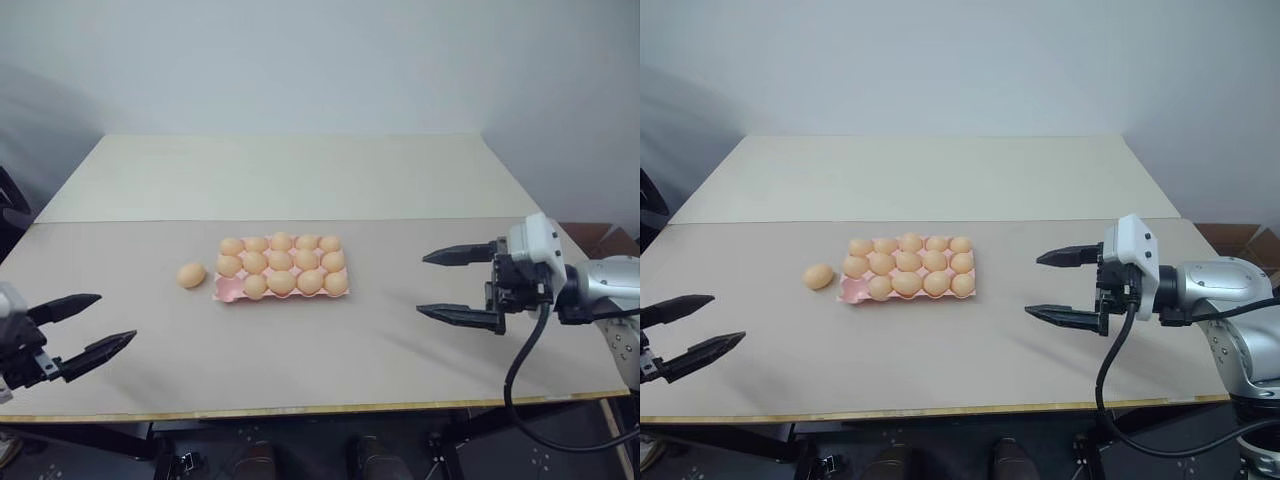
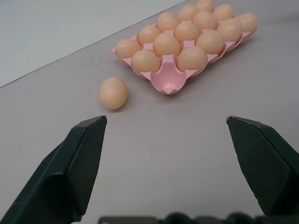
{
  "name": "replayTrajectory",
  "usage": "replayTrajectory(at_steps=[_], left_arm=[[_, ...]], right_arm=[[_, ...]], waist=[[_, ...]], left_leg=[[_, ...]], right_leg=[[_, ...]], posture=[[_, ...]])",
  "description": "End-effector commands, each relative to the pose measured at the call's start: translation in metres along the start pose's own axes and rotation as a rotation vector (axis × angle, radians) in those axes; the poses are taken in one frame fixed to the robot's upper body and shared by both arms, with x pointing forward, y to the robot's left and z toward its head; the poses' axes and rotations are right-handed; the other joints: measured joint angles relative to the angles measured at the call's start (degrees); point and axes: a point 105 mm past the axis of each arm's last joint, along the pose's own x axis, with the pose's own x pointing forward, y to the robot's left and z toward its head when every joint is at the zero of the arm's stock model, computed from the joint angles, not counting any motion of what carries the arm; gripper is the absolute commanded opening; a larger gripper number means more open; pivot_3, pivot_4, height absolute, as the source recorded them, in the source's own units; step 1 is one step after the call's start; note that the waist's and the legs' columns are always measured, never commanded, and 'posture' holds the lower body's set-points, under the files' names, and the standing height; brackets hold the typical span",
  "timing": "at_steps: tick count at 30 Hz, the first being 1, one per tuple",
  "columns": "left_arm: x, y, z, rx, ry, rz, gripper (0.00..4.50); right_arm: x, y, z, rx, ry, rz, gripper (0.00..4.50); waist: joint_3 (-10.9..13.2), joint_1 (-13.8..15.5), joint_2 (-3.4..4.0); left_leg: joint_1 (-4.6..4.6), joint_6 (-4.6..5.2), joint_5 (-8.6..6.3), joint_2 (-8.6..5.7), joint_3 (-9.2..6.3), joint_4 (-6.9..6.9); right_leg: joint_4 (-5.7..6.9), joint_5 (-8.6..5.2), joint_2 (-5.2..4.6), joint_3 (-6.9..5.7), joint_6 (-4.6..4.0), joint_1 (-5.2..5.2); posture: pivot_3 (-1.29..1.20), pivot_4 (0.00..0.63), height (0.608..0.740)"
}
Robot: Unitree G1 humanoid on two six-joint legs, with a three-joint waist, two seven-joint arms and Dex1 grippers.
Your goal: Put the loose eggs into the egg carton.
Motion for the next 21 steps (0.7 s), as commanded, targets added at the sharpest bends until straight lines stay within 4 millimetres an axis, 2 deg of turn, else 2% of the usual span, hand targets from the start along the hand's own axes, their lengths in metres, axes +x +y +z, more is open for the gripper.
replayTrajectory(at_steps=[1,6,10,17,21], left_arm=[[0.001,0.002,0.007,0.018,-0.024,0.028,4.49],[0.014,0.012,0.004,-0.016,-0.004,0.049,4.49],[0.043,0.034,0.003,-0.069,0.007,0.105,4.49],[0.1,0.064,-0.007,-0.065,0.082,0.103,4.49],[0.127,0.072,-0.016,-0.088,0.098,0.08,4.49]], right_arm=[[-0.003,-0.003,0.011,-0.053,-0.012,-0.001,4.5],[-0.002,-0.002,0.014,-0.063,-0.013,-0.002,4.5],[-0.001,-0.001,0.015,-0.068,-0.013,-0.006,4.5],[-0.001,-0.001,0.02,-0.088,-0.012,-0.02,4.5],[-0.002,0.001,0.021,-0.094,-0.011,-0.029,4.5]], waist=[[0.0,-0.03,0.0],[0.0,0.01,0.0],[0.0,0.57,-0.01],[0.0,0.5,-0.02],[0.0,0.36,-0.03]], left_leg=[[0.01,0.0,0.0,0.0,0.0,0.0],[-0.01,0.01,0.0,0.0,0.0,0.0],[-0.01,0.01,0.0,-0.02,0.0,0.0],[-0.08,0.02,0.01,-0.03,0.02,0.0],[-0.12,0.03,0.0,-0.05,0.03,-0.01]], right_leg=[[0.0,0.0,0.01,0.0,0.0,0.0],[0.0,0.0,0.03,0.01,0.0,-0.01],[0.0,0.0,0.02,0.01,0.01,0.01],[-0.03,0.05,0.06,0.03,0.08,0.0],[-0.04,0.24,0.09,0.07,0.37,-0.01]], posture=[[0.0,0.15,0.74],[0.0,0.15,0.74],[0.0,0.15,0.74],[0.0,0.15,0.74],[0.0,0.15,0.74]])
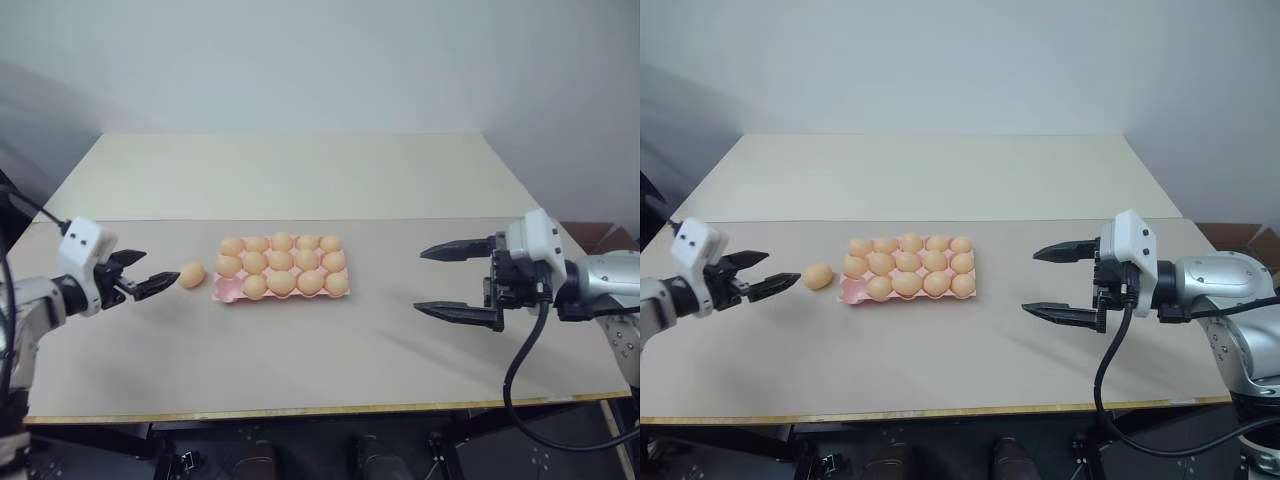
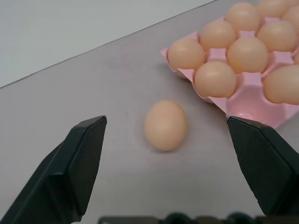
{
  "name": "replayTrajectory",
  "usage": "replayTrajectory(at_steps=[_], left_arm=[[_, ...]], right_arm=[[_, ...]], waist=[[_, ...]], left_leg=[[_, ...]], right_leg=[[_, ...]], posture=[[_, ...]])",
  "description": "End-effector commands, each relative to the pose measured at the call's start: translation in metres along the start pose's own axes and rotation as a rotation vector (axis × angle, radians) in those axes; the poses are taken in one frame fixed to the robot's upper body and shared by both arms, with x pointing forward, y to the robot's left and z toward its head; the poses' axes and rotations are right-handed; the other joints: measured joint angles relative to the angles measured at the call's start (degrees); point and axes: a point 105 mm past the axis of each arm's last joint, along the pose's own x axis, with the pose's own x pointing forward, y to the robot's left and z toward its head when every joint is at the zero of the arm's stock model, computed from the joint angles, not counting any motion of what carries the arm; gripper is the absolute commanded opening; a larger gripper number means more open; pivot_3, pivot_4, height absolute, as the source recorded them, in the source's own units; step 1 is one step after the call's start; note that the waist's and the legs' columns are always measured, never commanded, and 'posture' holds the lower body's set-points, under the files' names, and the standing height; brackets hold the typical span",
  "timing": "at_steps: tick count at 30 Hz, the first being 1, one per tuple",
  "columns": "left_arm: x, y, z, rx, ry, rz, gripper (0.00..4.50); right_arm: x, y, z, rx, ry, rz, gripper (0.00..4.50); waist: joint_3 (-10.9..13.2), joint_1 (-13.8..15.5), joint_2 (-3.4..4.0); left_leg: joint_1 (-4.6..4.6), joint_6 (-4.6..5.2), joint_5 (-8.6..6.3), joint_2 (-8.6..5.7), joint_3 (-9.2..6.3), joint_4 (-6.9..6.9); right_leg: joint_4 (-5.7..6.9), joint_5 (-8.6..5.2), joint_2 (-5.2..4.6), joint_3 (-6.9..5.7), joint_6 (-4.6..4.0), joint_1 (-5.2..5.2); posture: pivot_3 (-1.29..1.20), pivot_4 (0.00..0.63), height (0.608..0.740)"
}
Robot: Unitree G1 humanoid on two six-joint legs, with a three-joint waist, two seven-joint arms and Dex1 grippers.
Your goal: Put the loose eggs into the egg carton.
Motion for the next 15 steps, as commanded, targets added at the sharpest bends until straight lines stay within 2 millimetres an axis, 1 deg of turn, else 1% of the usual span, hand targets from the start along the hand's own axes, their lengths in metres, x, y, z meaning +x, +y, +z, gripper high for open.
replayTrajectory(at_steps=[1,5,7,10,13,15], left_arm=[[0.017,0.006,-0.007,0.005,0.019,-0.001,4.49],[0.041,0.005,-0.02,-0.008,0.075,-0.043,4.49],[0.051,0.007,-0.028,-0.014,0.096,-0.04,4.49],[0.064,0.009,-0.034,-0.049,0.102,-0.037,4.49],[0.073,0.007,-0.035,-0.056,0.102,-0.045,3.87],[0.076,0.008,-0.035,-0.054,0.103,-0.047,3.29]], right_arm=[[-0.005,0.0,0.015,-0.057,-0.017,-0.016,4.5],[-0.006,0.001,0.016,-0.064,-0.015,-0.025,4.5],[-0.006,0.001,0.018,-0.07,-0.016,-0.03,4.5],[-0.005,0.001,0.019,-0.073,-0.019,-0.033,4.5],[-0.005,0.001,0.021,-0.08,-0.022,-0.034,4.5],[-0.005,0.002,0.022,-0.084,-0.023,-0.036,4.5]], waist=[[0.0,0.04,-0.01],[-0.01,0.14,-0.04],[-0.01,0.12,-0.05],[-0.02,0.13,-0.09],[-0.02,0.17,-0.1],[-0.03,0.15,-0.1]], left_leg=[[-0.02,0.0,0.0,0.0,0.0,0.0],[-0.02,0.01,0.01,-0.03,-0.01,0.01],[-0.02,0.01,0.01,-0.04,-0.01,0.01],[-0.02,0.01,0.01,-0.04,-0.03,0.03],[-0.02,0.01,0.01,-0.06,-0.03,0.04],[-0.03,0.01,0.01,-0.07,-0.03,0.05]], right_leg=[[0.0,0.0,0.0,0.0,0.0,-0.01],[0.02,0.02,0.0,0.0,0.01,0.01],[0.02,0.03,0.0,0.01,0.03,0.01],[0.04,0.04,0.0,0.0,0.04,0.02],[0.04,0.05,-0.01,0.01,0.05,0.03],[0.04,0.06,-0.01,0.01,0.07,0.03]], posture=[[0.0,0.15,0.74],[0.0,0.15,0.74],[0.0,0.15,0.74],[0.0,0.15,0.74],[0.0,0.15,0.74],[0.0,0.15,0.74]])
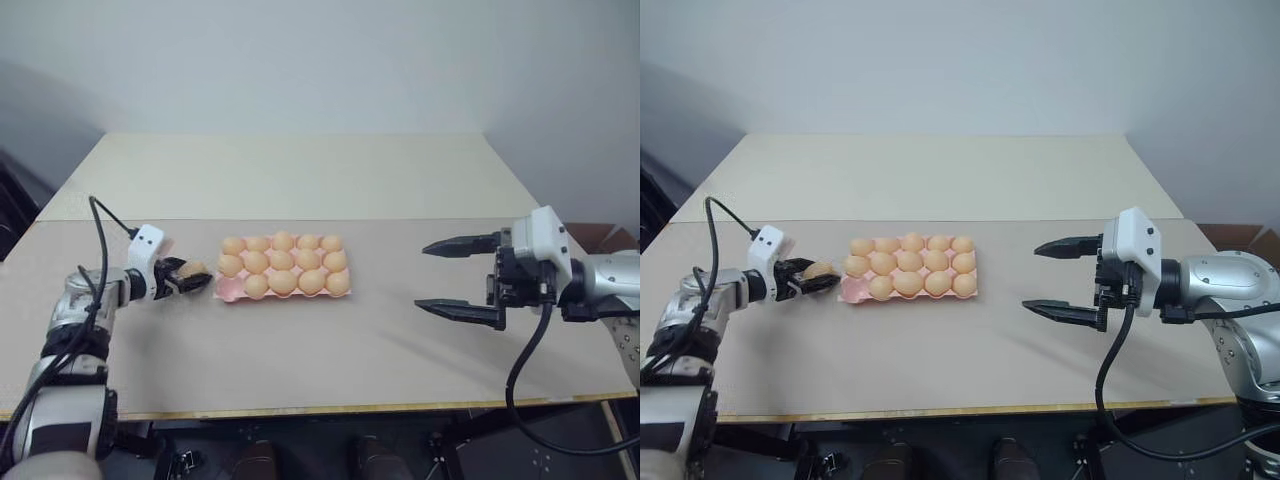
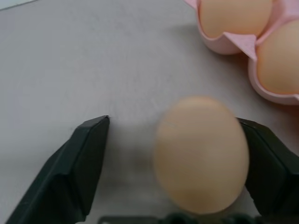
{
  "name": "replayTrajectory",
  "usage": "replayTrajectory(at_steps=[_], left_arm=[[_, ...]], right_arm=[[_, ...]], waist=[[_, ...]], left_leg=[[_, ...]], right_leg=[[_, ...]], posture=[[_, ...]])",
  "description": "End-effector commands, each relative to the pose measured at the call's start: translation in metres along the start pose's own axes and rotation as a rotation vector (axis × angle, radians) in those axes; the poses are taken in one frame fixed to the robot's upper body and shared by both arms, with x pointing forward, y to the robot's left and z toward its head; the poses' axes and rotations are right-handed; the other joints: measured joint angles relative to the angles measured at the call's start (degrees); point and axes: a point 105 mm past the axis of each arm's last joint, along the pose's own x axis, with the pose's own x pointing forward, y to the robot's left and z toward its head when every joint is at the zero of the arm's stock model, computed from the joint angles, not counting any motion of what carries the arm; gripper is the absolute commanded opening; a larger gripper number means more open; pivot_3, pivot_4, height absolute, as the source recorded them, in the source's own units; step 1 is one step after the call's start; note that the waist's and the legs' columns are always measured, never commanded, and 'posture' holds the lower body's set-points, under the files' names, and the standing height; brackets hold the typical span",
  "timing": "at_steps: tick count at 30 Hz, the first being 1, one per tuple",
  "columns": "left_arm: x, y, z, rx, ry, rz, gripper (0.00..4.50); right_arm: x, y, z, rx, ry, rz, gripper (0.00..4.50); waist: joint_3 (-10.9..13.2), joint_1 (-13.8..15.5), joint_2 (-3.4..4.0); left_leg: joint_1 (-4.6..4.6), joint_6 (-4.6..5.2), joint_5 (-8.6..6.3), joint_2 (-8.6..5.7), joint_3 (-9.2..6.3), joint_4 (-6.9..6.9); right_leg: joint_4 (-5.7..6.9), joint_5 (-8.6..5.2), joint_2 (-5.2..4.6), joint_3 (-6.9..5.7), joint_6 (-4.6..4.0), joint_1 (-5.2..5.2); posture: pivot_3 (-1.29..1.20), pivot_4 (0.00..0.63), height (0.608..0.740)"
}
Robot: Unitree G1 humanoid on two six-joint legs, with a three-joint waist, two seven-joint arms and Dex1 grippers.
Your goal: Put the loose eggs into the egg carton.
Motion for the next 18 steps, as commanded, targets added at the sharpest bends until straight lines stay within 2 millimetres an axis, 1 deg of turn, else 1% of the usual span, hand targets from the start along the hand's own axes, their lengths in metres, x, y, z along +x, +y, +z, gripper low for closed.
replayTrajectory(at_steps=[1,3,4,7,10,12,13,15,18], left_arm=[[0.002,0.001,-0.001,0.02,0.006,-0.003,2.98],[0.0,0.002,-0.004,0.036,0.015,-0.009,2.31],[-0.002,0.003,-0.005,0.043,0.013,-0.007,2.04],[-0.012,0.006,0.003,0.078,-0.029,-0.005,2.04],[-0.024,-0.001,0.022,0.128,-0.104,-0.056,2.04],[-0.031,-0.022,0.042,0.167,-0.175,-0.158,2.04],[-0.033,-0.034,0.047,0.179,-0.192,-0.209,2.04],[-0.034,-0.05,0.049,0.209,-0.2,-0.274,2.04],[-0.028,-0.065,0.043,0.225,-0.177,-0.322,2.04]], right_arm=[[-0.004,-0.001,0.014,-0.051,-0.016,-0.013,4.5],[-0.004,-0.001,0.014,-0.051,-0.016,-0.016,4.5],[-0.005,-0.001,0.014,-0.05,-0.016,-0.019,4.5],[-0.005,-0.001,0.013,-0.05,-0.015,-0.025,4.5],[-0.006,-0.001,0.013,-0.048,-0.017,-0.027,4.5],[-0.004,-0.002,0.012,-0.045,-0.021,-0.026,4.5],[-0.003,-0.002,0.012,-0.045,-0.024,-0.024,4.5],[-0.001,-0.003,0.012,-0.045,-0.029,-0.021,4.5],[0.0,-0.004,0.013,-0.046,-0.031,-0.02,4.5]], waist=[[0.0,-0.03,0.0],[0.0,-0.06,0.0],[0.0,-0.03,0.0],[0.0,-0.18,0.0],[0.0,-0.47,0.0],[0.01,-0.43,-0.02],[0.01,-0.41,-0.02],[0.01,-0.15,-0.02],[0.01,-0.04,-0.02]], left_leg=[[0.0,0.0,0.0,0.0,0.0,0.0],[0.0,0.0,0.0,0.0,0.01,0.0],[0.0,0.0,0.0,0.0,0.01,0.0],[0.0,0.0,0.0,0.0,0.0,0.0],[0.0,0.0,0.0,0.01,0.01,0.0],[-0.02,0.0,0.0,0.01,0.0,0.0],[-0.03,0.0,0.0,0.02,0.0,0.0],[-0.04,0.0,0.0,0.01,0.0,0.03],[0.01,0.0,0.0,0.0,0.01,0.05]], right_leg=[[-0.01,0.0,0.0,0.0,0.0,0.0],[-0.01,0.0,-0.01,0.01,0.01,0.0],[-0.01,0.0,-0.01,0.02,0.01,0.0],[0.0,0.01,-0.01,0.01,0.01,0.0],[0.01,0.01,-0.01,0.02,0.01,-0.02],[0.01,0.01,-0.01,0.01,0.0,-0.03],[0.02,0.01,-0.01,0.02,0.0,-0.03],[0.02,0.01,-0.02,0.02,0.01,-0.02],[0.02,0.01,-0.03,0.04,0.02,0.02]], posture=[[0.0,0.15,0.74],[0.0,0.15,0.74],[0.0,0.15,0.74],[0.0,0.15,0.74],[0.0,0.15,0.74],[0.0,0.15,0.74],[0.0,0.15,0.74],[0.0,0.15,0.74],[0.0,0.15,0.74]])
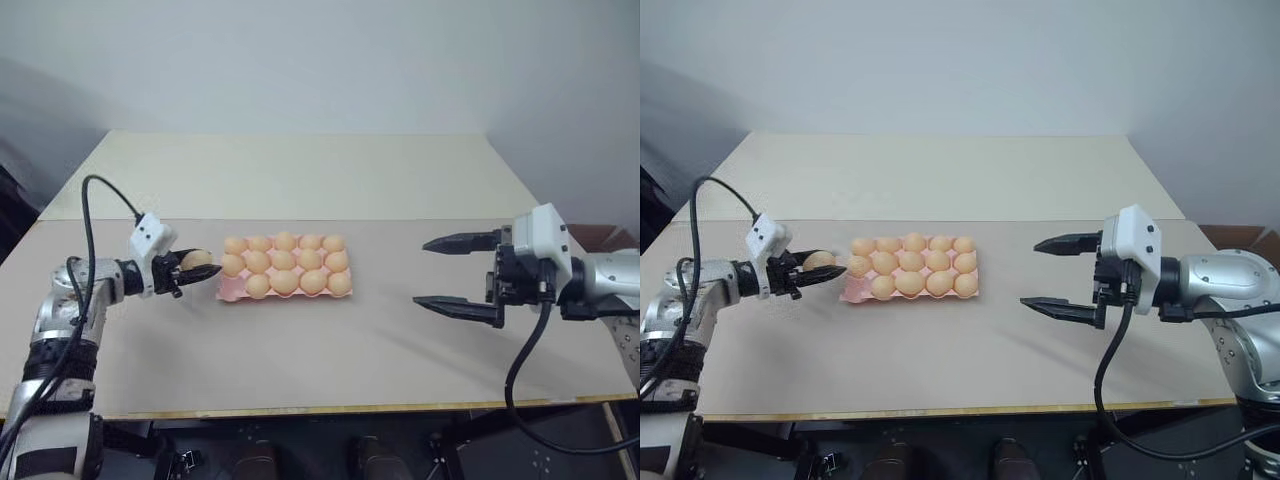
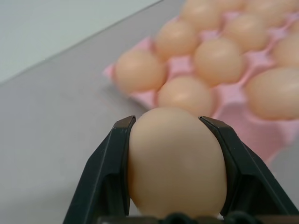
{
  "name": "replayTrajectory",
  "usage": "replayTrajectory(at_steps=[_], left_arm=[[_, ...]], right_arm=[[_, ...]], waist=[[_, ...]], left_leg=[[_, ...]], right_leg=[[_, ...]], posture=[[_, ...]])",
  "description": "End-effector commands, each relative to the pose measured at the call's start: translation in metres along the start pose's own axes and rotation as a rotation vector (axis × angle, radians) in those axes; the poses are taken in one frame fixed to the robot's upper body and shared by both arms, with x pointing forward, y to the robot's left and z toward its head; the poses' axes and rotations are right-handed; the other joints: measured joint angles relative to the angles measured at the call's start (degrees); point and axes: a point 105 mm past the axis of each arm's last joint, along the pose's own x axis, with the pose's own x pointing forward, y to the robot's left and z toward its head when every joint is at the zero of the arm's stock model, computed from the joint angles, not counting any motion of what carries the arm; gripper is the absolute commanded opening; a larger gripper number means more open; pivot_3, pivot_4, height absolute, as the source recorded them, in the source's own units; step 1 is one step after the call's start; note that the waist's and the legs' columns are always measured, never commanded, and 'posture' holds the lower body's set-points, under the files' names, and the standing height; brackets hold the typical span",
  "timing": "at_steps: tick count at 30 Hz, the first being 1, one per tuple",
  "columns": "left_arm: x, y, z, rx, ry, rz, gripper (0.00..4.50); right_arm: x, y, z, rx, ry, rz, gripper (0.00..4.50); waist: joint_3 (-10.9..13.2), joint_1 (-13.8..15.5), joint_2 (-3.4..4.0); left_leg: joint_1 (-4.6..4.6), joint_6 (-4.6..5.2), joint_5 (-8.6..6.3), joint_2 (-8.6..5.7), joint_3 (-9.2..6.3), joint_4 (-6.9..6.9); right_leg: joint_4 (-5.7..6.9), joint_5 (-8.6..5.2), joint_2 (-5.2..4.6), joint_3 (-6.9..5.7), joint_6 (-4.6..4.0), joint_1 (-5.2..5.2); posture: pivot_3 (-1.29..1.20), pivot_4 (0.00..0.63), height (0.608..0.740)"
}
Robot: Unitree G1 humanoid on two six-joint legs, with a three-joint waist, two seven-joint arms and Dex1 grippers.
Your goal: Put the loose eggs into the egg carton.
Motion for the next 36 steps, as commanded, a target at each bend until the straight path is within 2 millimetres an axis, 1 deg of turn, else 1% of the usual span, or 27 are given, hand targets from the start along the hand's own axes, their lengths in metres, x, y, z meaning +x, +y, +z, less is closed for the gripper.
replayTrajectory(at_steps=[1,6,7,8,10,13,16,19,21,25,26,28,31,34,36], left_arm=[[0.007,-0.014,0.003,0.006,-0.007,-0.059,2.04],[0.017,-0.021,-0.01,0.005,0.046,-0.085,2.04],[0.019,-0.021,-0.01,-0.007,0.041,-0.091,2.62],[0.021,-0.022,-0.009,-0.013,0.035,-0.098,2.86],[0.023,-0.023,-0.007,-0.021,0.031,-0.108,3.5],[0.019,-0.02,0.0,-0.017,0.011,-0.102,4.47],[0.007,-0.016,0.01,0.021,-0.011,-0.08,4.47],[-0.015,-0.013,0.025,0.083,-0.033,-0.044,4.47],[-0.03,-0.015,0.032,0.091,-0.045,-0.034,4.47],[-0.066,-0.026,0.042,0.109,-0.049,-0.019,4.47],[-0.072,-0.028,0.043,0.112,-0.044,-0.009,4.47],[-0.09,-0.034,0.042,0.125,-0.038,0.013,4.47],[-0.114,-0.047,0.038,0.125,-0.035,0.026,4.47],[-0.128,-0.064,0.033,0.118,-0.005,0.017,4.47],[-0.133,-0.077,0.033,0.093,-0.006,0.008,4.47]], right_arm=[[-0.001,-0.002,0.011,-0.039,-0.026,-0.004,4.5],[-0.003,0.0,0.011,-0.04,-0.024,-0.013,4.5],[-0.004,0.0,0.011,-0.04,-0.023,-0.016,4.5],[-0.004,0.0,0.011,-0.038,-0.022,-0.018,4.5],[-0.004,0.0,0.011,-0.038,-0.02,-0.021,4.5],[-0.004,0.0,0.011,-0.039,-0.019,-0.024,4.5],[-0.005,0.001,0.011,-0.039,-0.022,-0.026,4.5],[-0.004,0.002,0.011,-0.036,-0.025,-0.025,4.5],[-0.004,0.002,0.01,-0.035,-0.025,-0.024,4.5],[-0.004,0.002,0.009,-0.032,-0.027,-0.018,4.5],[-0.004,0.002,0.009,-0.031,-0.027,-0.016,4.5],[-0.005,0.001,0.008,-0.027,-0.028,-0.008,4.5],[-0.007,-0.001,0.006,-0.021,-0.023,0.005,4.5],[-0.009,-0.001,0.003,-0.013,-0.018,0.02,4.5],[-0.012,0.0,-0.001,0.005,-0.008,0.029,4.5]], waist=[[0.0,-0.01,0.0],[0.0,-0.09,0.0],[0.0,-0.1,0.0],[0.0,-0.09,0.0],[0.0,-0.08,0.0],[0.0,-0.07,0.0],[0.0,-0.15,-0.01],[0.01,-0.56,-0.02],[0.01,-0.73,-0.02],[0.01,-1.31,-0.02],[0.01,-1.4,-0.02],[0.02,-1.37,-0.02],[0.01,-1.49,-0.02],[0.02,-1.4,-0.02],[0.02,-1.24,-0.02]], left_leg=[[0.03,0.0,0.0,0.0,0.0,0.0],[0.05,0.02,0.01,0.01,-0.01,0.02],[0.05,0.03,0.02,0.0,-0.01,0.02],[0.05,0.03,0.02,0.0,-0.01,0.02],[0.04,0.03,0.02,0.0,-0.01,0.03],[0.04,0.03,0.02,0.0,-0.01,0.03],[0.04,0.03,0.02,0.0,-0.01,0.03],[0.01,0.03,0.02,0.02,-0.02,0.03],[0.0,0.03,0.01,0.02,-0.02,0.02],[0.03,0.03,0.01,0.02,0.0,0.01],[0.01,0.03,0.01,0.03,0.01,0.01],[0.07,0.03,0.01,0.04,0.02,0.01],[0.13,0.02,0.01,0.07,0.03,0.01],[0.12,0.02,0.01,0.09,0.06,0.01],[0.13,0.01,0.0,0.1,0.07,0.01]], right_leg=[[0.01,0.0,0.01,0.02,0.0,0.0],[0.07,0.0,0.04,0.02,0.0,0.0],[0.07,0.0,0.04,0.03,0.0,0.0],[0.07,0.0,0.04,0.04,0.0,0.0],[0.06,0.0,0.04,0.04,0.0,0.0],[0.06,0.01,0.04,0.04,0.0,0.0],[0.05,0.0,0.04,0.04,0.0,0.0],[0.05,0.0,0.05,0.04,0.0,-0.02],[0.02,0.0,0.04,0.04,0.01,-0.03],[0.0,-0.01,0.01,0.06,0.02,-0.02],[0.0,-0.01,0.01,0.06,0.01,-0.05],[0.01,-0.02,0.0,0.06,0.0,-0.03],[0.02,-0.22,0.0,0.06,-0.33,-0.02],[0.03,-0.23,0.0,0.06,-0.35,-0.05],[0.01,-0.23,-0.01,0.06,-0.36,-0.04]], posture=[[0.0,0.15,0.74],[0.0,0.15,0.74],[0.0,0.15,0.74],[0.0,0.15,0.74],[0.0,0.15,0.74],[0.0,0.15,0.74],[0.0,0.15,0.74],[0.0,0.15,0.74],[0.0,0.15,0.74],[0.0,0.15,0.74],[0.0,0.15,0.74],[0.0,0.15,0.74],[0.0,0.15,0.74],[0.0,0.15,0.74],[0.0,0.15,0.74]])
